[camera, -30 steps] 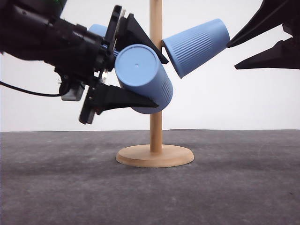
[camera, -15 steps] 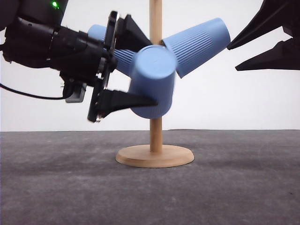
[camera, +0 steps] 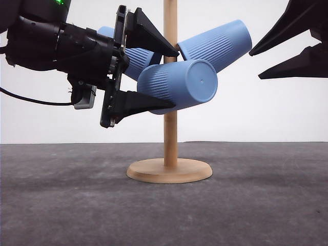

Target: Place three cups

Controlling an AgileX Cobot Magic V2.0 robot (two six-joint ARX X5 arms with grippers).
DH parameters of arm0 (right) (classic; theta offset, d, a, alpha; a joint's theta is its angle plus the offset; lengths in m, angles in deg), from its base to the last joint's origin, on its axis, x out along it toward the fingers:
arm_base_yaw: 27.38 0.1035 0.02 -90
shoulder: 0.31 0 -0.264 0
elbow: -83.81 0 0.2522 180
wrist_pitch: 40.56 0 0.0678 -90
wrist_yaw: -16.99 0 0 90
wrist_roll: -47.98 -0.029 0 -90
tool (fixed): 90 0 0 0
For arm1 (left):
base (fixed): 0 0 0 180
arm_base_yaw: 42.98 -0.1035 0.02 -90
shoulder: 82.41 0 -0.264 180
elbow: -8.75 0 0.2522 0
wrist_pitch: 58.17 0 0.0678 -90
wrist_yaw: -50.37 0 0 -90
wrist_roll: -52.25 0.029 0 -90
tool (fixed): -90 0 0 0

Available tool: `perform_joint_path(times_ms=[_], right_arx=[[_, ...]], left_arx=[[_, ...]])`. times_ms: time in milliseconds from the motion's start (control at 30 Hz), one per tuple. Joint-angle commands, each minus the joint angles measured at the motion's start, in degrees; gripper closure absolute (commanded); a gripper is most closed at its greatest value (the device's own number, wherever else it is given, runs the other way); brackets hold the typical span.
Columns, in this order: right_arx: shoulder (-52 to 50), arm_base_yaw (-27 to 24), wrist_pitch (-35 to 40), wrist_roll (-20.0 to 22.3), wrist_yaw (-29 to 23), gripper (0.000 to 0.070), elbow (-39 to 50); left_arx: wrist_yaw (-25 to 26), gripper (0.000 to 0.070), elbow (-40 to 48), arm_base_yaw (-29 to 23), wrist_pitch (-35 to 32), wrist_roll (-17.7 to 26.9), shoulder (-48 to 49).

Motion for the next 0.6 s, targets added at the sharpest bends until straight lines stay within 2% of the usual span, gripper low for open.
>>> perform_joint_path(times_ms=[0, 300, 433, 567], right_arx=[[0.48, 0.24, 0.01, 0.66, 0.07, 0.0464, -1.01], [0.48, 1.55, -0.96, 0.77, 0.62, 0.0459, -1.01], [0.50, 5.38, -0.93, 0.91, 0.22, 0.0458, -1.01], [0.50, 9.82, -0.88, 0.91, -2.93, 0.0458, -1.01]], left_arx=[[0.33, 0.0145, -1.11, 0.03, -0.46, -0.44, -0.85], [0.33, 0.0147, -1.11, -0.86, 4.03, 1.55, -0.85], [0.33, 0.0153, -1.11, -0.94, 3.82, 1.52, -0.85], [0.35, 0.0172, -1.11, -1.18, 3.72, 1.51, -0.85]])
